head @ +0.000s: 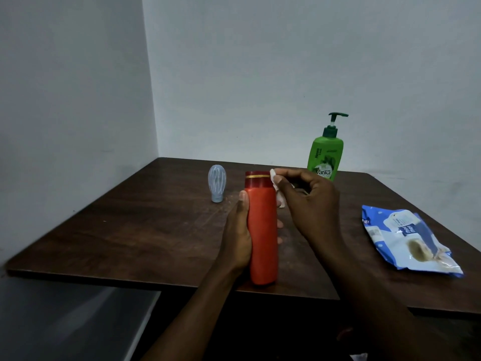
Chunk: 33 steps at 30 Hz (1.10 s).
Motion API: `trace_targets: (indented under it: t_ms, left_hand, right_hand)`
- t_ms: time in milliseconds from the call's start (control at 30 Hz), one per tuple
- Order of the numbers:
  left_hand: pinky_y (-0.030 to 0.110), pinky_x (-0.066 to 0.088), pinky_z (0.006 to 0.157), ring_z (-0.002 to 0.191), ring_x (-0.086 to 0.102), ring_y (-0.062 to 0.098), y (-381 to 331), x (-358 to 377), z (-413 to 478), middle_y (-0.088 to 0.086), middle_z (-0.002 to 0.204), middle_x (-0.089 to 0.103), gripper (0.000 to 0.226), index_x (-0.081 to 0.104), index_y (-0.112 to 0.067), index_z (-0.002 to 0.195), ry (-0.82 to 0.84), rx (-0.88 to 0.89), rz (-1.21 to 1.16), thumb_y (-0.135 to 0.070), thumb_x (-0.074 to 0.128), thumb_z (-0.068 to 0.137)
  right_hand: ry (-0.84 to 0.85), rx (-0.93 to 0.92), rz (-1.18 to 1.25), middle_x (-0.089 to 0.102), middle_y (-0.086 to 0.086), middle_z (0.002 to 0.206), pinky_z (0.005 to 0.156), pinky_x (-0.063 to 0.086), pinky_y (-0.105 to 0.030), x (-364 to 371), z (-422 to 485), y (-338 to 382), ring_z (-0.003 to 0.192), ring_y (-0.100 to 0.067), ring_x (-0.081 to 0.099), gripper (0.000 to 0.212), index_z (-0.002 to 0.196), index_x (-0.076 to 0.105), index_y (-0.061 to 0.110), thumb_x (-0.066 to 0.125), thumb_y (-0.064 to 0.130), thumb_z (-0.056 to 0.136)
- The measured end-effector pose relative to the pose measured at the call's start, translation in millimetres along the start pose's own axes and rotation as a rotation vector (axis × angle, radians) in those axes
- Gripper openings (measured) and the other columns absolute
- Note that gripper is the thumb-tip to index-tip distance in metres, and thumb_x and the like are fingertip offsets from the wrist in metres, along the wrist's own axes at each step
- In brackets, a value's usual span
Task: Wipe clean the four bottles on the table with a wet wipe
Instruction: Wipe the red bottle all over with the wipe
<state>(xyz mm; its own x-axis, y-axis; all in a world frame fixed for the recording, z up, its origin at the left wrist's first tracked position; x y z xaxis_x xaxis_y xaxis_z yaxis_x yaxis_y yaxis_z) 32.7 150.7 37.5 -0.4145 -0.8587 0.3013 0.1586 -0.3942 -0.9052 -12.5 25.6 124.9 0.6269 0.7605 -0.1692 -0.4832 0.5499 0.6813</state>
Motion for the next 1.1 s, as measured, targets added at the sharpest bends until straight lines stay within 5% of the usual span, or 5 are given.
trace_targets:
  t_ms: [300,567,733,867,1100]
  left_hand:
    - [0.035,0.060,0.061,0.062,0.071,0.017,4.7,-3.0,1.2,0.001,0.072,0.075,0.044,0.059,-0.027,0.101,-0.010,-0.002,0.030,-0.050,0.022,0.102]
    - [0.039,0.062,0.064,0.072,0.072,0.022,8.8,-9.7,1.3,0.008,0.082,0.076,0.047,0.060,-0.021,0.105,-0.084,-0.051,-0.004,-0.056,0.028,0.098]
    - [0.054,0.055,0.085,0.088,0.065,0.034,10.8,-16.8,4.3,0.016,0.097,0.072,0.048,0.072,-0.029,0.092,-0.149,-0.049,-0.065,-0.064,0.039,0.087]
    - [0.055,0.053,0.095,0.107,0.067,0.038,23.1,-21.2,7.3,0.018,0.115,0.072,0.072,0.066,-0.014,0.122,-0.151,-0.122,-0.110,-0.072,0.041,0.087]
    - [0.044,0.057,0.081,0.091,0.070,0.029,23.2,-10.9,10.1,0.016,0.104,0.073,0.068,0.062,-0.017,0.124,-0.083,-0.064,-0.103,-0.068,0.039,0.085]
  right_hand:
    - [0.017,-0.049,0.067,0.074,0.014,0.093,0.075,0.054,-0.013,2.0,-1.2,11.6,0.092,0.002,0.069,0.011,0.098,0.078,0.024,0.076,0.025,0.087]
    - [0.041,-0.012,0.147,0.074,0.008,0.100,0.079,0.061,-0.041,5.3,-11.6,-6.2,0.096,-0.012,0.071,0.013,0.102,0.077,0.020,0.075,0.022,0.090]
    - [0.072,-0.209,-0.036,0.072,0.005,0.101,0.085,0.051,-0.018,-1.4,-37.2,7.5,0.099,-0.004,0.067,0.013,0.099,0.078,0.015,0.075,0.010,0.087]
    - [0.143,-0.302,-0.171,0.070,0.003,0.105,0.092,0.048,-0.020,1.2,-59.0,8.1,0.103,-0.004,0.065,0.019,0.103,0.078,0.015,0.076,0.006,0.086]
    - [0.037,-0.308,-0.240,0.068,-0.001,0.098,0.083,0.044,-0.010,3.0,-29.9,33.2,0.092,-0.005,0.062,0.011,0.100,0.076,0.013,0.073,0.011,0.090]
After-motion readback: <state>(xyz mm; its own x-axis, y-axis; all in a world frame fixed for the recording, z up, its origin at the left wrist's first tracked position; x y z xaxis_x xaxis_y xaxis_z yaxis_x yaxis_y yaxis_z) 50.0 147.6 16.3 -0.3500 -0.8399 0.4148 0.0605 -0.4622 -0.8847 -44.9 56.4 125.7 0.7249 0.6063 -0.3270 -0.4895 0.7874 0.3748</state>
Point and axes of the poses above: each hand's wrist, its own z-axis towards the middle knuckle, its own x-axis out of the palm, y = z × x, the point moved 9 cm from there along z, towards the middle knuckle
